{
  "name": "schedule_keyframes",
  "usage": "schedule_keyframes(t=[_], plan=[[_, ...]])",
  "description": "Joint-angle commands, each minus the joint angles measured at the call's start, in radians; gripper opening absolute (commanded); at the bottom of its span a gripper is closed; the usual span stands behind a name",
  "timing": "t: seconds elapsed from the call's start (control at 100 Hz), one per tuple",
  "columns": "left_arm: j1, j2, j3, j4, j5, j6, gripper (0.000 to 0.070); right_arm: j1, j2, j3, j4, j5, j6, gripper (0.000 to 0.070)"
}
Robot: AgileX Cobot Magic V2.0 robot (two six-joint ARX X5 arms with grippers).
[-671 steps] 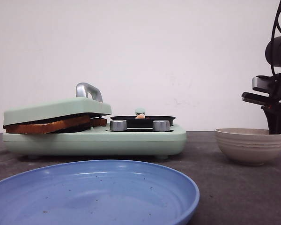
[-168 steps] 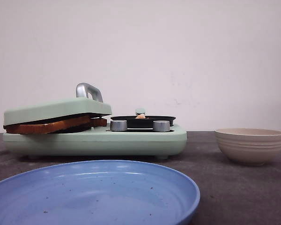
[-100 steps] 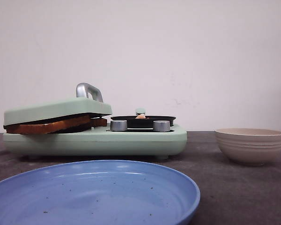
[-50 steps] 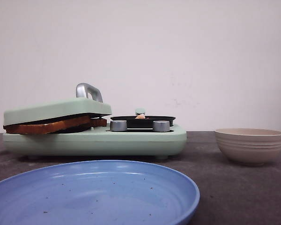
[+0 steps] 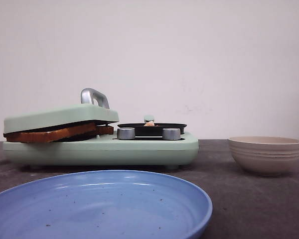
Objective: Make breakfast with bread and shrimp
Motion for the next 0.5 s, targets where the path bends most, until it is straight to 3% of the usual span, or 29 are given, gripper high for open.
schedule_keyframes(t=[0.0, 0.49], plan=[[0.001, -0.001, -0.018, -0.003, 0.000, -0.008, 0.0000, 0.002, -0.003, -0.003, 0.012, -0.069, -0.012, 0.0005], [0.001, -0.001, -0.018, -0.003, 0.000, -0.008, 0.0000, -0.002, -0.003, -0.003, 0.019, -0.089, -0.011, 0.0005]])
